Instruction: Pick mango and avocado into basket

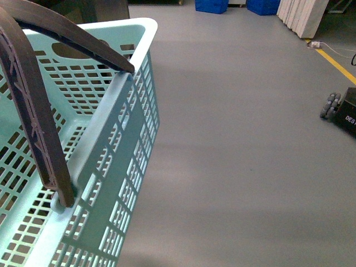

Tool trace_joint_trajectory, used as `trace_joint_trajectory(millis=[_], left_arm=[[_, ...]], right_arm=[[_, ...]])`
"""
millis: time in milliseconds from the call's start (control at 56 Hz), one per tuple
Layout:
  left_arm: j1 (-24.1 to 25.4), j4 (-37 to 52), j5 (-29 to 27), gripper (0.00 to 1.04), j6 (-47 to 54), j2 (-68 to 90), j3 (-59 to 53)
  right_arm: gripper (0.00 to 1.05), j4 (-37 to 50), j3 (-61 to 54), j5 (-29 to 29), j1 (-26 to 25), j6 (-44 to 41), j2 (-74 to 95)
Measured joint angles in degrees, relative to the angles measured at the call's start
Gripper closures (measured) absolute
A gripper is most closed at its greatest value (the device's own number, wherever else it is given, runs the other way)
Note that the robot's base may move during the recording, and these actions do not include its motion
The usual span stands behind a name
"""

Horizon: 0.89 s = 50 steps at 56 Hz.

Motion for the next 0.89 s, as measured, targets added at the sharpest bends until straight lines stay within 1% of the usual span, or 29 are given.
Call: trace_joint_trajectory(millis=[893], left_arm=[[0.0, 0.0, 0.0, 1.0, 0.0, 0.0, 0.0]], right_arm=[[0.09, 0.0, 0.0, 0.0, 0.0, 0.0, 0.0]])
